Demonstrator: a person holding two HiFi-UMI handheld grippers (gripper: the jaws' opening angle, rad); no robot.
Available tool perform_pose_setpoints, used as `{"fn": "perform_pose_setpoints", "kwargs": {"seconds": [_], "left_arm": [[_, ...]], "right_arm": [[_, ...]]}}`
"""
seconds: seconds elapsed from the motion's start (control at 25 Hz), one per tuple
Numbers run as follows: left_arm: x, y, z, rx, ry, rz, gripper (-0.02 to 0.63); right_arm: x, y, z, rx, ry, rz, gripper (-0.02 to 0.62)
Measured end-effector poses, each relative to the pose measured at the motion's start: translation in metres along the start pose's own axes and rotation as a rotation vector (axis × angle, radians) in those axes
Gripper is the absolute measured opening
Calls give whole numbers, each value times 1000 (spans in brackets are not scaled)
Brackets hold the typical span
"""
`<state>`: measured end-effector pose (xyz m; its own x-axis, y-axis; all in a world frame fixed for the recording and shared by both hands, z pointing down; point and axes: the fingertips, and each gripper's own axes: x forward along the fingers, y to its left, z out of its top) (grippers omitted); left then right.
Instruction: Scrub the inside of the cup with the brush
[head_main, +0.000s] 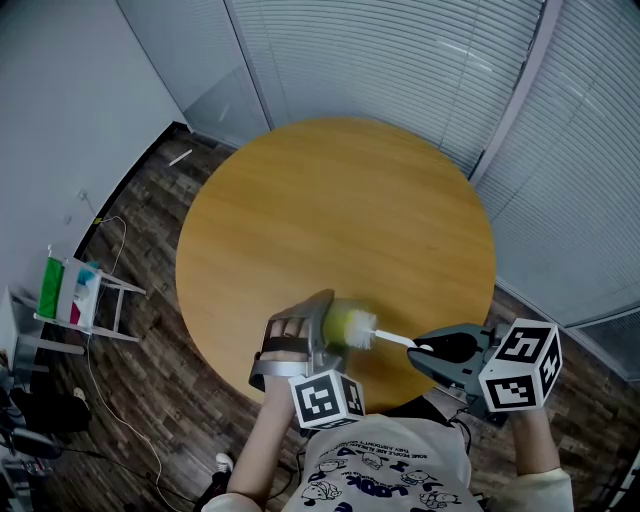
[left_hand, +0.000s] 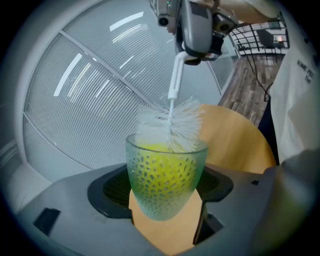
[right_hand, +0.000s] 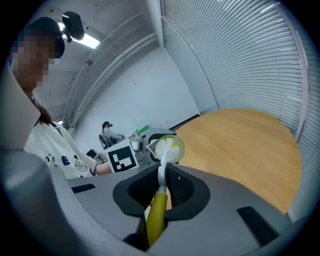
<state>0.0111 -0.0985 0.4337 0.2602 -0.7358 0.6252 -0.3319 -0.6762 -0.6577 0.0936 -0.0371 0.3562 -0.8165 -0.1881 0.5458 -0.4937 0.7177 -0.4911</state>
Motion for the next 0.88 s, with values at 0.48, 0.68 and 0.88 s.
{"fn": "perform_pose_setpoints", "kwargs": {"seconds": [0.48,0.68,0.88], "left_arm": [[-12,14,0,-62,-59,14,382],[-13,14,-3,-56,-53,14,382],[-14,17,-9,-59,-39,12,382]], "right_arm": [[-18,1,0,82,-62,48,46],[-27,0,-1,85,-74,40,46],[-37,-1,2,86,-83,30,46]]}}
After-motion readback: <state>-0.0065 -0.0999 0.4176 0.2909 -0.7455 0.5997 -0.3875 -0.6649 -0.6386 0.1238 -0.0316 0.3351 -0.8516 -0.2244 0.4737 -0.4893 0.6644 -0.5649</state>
